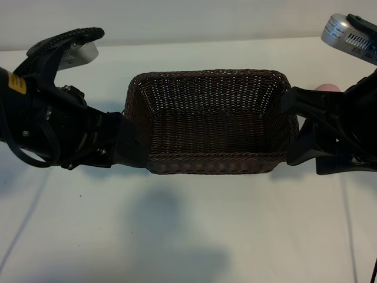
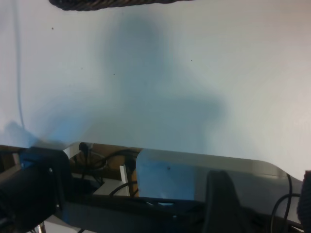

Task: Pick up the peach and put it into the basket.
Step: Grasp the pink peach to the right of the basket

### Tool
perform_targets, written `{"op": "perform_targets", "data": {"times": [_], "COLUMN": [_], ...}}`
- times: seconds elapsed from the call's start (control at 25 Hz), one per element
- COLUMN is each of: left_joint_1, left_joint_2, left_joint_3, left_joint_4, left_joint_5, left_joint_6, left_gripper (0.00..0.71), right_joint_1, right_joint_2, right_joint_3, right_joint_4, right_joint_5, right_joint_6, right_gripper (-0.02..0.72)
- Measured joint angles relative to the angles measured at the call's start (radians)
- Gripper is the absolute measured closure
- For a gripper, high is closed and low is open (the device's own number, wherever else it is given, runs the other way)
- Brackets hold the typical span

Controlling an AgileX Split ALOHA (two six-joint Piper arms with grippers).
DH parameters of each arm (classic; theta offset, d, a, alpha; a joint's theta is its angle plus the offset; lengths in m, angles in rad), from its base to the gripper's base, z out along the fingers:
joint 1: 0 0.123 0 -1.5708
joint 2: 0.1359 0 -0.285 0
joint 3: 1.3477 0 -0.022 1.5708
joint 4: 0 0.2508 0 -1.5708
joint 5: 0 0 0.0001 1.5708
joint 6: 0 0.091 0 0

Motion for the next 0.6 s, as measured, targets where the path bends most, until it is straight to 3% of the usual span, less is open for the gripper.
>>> {"op": "perform_targets", "data": {"times": [0.6], "left_joint_1": [-0.008], "left_joint_2": [0.0], "left_joint_3": [0.0], "left_joint_4": [0.024], "left_joint_5": [0.019], "left_joint_6": [-0.003], "left_gripper": [0.177], "right_joint_1": [0.0], "right_joint_2": [0.0], "right_joint_3": [0.0], "right_joint_4": [0.0], "right_joint_5": [0.0], "right_joint_6": [0.0], "right_gripper": [0.31]}}
